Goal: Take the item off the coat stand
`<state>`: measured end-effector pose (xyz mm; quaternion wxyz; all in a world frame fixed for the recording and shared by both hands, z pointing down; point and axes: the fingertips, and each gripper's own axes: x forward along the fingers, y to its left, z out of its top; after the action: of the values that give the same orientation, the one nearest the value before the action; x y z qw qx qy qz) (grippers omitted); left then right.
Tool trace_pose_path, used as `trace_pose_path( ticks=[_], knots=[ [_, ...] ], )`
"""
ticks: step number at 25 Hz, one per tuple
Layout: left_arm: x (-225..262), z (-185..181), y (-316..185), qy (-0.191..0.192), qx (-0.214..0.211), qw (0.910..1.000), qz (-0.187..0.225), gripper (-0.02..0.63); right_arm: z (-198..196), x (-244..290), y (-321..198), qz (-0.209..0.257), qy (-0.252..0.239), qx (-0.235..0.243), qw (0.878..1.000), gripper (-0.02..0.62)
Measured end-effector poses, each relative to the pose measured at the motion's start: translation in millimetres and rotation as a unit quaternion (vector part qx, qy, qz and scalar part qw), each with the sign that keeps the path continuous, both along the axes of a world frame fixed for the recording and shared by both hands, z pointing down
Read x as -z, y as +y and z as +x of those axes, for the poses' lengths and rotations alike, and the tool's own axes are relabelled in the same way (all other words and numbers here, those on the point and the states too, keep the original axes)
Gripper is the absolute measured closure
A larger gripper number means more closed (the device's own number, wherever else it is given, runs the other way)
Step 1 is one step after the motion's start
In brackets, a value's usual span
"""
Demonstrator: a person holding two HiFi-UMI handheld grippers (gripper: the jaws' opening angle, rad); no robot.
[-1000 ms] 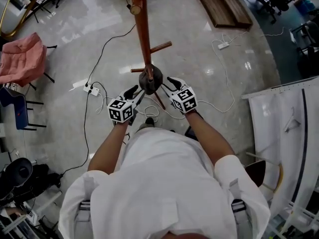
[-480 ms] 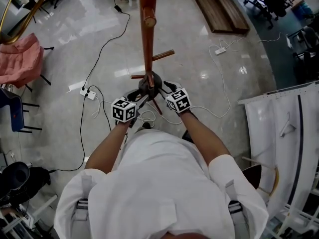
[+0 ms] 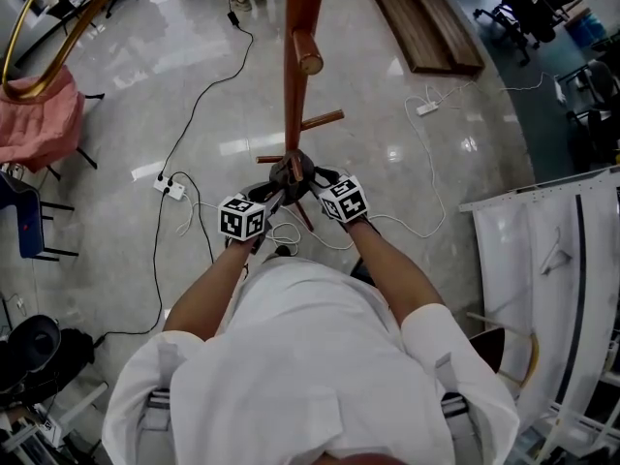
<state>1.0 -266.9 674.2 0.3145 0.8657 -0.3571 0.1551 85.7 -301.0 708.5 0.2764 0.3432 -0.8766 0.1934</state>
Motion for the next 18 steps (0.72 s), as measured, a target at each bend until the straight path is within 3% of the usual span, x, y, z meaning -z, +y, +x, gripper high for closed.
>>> trace_pose_path(
  ticks=[9, 18],
  knots=[
    [5, -9, -4, 0.027, -0.001, 0.9996, -0.005, 0.576, -4, 2, 2, -0.004, 0.002, 0.004, 1.0, 0.523],
    [28, -30, -4, 0.073, 0.032, 0.9968, 0.006, 0.588, 18, 18, 6, -0.001, -0.031, -0.021, 0.999, 0.538]
  ],
)
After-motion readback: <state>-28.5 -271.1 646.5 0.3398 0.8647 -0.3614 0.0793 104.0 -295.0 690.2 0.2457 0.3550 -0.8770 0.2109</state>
